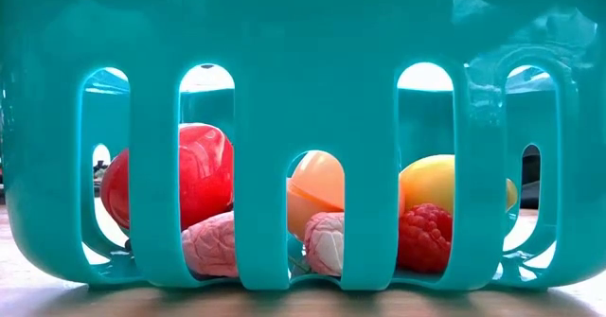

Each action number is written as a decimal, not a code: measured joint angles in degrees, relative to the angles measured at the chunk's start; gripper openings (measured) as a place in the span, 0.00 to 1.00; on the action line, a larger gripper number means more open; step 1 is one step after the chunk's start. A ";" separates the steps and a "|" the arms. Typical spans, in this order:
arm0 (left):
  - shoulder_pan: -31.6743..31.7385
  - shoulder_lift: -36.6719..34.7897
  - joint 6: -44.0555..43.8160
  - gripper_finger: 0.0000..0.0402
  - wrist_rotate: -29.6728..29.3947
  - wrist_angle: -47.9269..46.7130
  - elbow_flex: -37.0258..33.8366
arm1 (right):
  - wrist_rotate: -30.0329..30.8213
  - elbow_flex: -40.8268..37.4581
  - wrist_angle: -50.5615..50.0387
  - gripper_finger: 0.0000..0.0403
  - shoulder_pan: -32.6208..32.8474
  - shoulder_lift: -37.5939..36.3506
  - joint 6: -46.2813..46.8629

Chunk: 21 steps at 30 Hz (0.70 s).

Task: Pick and placing Produce into tupperware
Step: Return to Home Position

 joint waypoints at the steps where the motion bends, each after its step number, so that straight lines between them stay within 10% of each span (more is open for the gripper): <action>1: 0.00 -1.01 0.00 0.39 0.08 0.01 -0.35 | -0.90 -1.71 0.46 0.02 0.00 -1.79 0.22; 21: -0.02 -11.27 -2.97 0.23 1.09 -0.38 -4.12 | -6.37 -50.05 31.28 0.02 0.00 -26.08 10.08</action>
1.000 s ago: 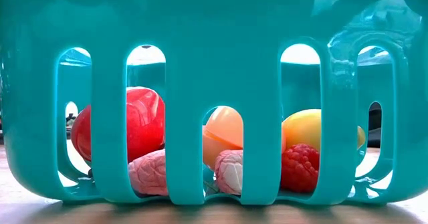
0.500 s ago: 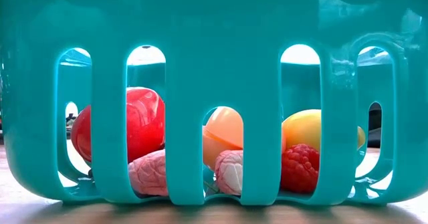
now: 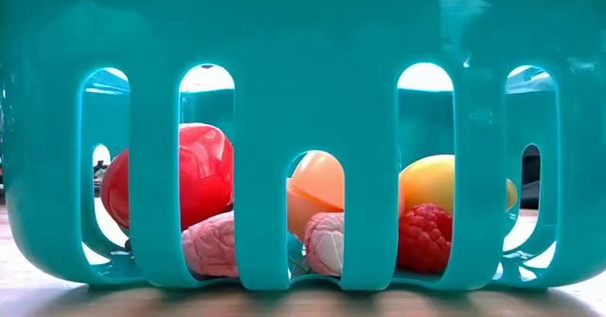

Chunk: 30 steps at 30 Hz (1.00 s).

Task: Pick and placing Produce into tupperware
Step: Return to Home Position

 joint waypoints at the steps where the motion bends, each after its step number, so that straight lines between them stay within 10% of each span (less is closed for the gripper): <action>1: 0.02 -0.07 0.02 0.23 -0.02 0.09 0.00 | -0.44 -2.37 2.96 0.02 0.00 -0.01 -0.51; 7: 0.02 0.77 0.05 0.23 0.00 0.99 0.13 | -1.01 -13.69 19.25 0.02 0.00 0.40 1.41; 21: 0.00 1.53 -4.42 0.23 5.25 -4.64 -1.12 | 0.88 -13.63 16.66 0.02 -0.15 0.92 3.87; 30: 0.00 -4.23 -5.91 0.23 5.90 6.15 -20.41 | 0.74 -13.63 18.21 0.02 -0.13 0.86 4.02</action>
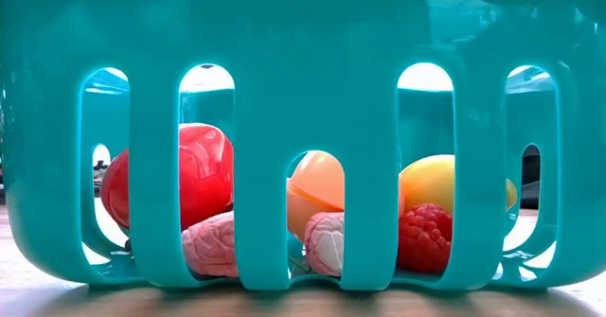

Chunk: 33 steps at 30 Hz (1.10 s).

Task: Pick and placing Produce into tupperware
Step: Return to Home Position

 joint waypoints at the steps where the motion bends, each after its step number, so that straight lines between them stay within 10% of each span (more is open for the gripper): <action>1: 0.02 -1.52 0.02 0.23 0.61 4.27 -3.32 | 0.00 0.00 0.00 0.02 0.00 0.00 0.04; 11: 0.00 -20.66 -1.45 0.23 2.03 24.89 -29.18 | 0.01 0.00 -0.02 0.02 0.00 0.04 -0.13; 20: 0.02 -20.13 -5.57 0.23 2.20 17.53 -33.35 | 0.09 0.00 -0.11 0.02 0.00 0.04 -0.15; 33: -0.04 -20.36 -7.63 0.23 0.52 32.48 -46.08 | 0.06 0.02 -0.16 0.02 -0.02 0.06 -0.55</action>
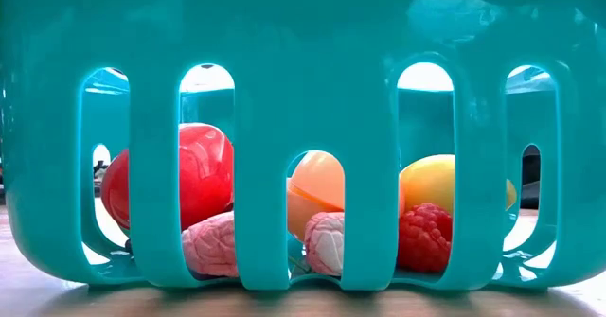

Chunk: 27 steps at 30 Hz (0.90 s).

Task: Pick and placing Produce into tupperware
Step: Return to Home Position

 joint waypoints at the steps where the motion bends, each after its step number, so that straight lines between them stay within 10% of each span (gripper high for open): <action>1: 0.06 0.12 -0.13 0.23 -0.71 0.83 0.05 | -0.03 0.00 -0.01 0.02 0.02 -0.01 0.11; 27: 0.06 0.77 1.98 0.23 -2.79 0.40 -0.13 | -0.10 0.00 -0.05 0.02 0.02 0.00 0.13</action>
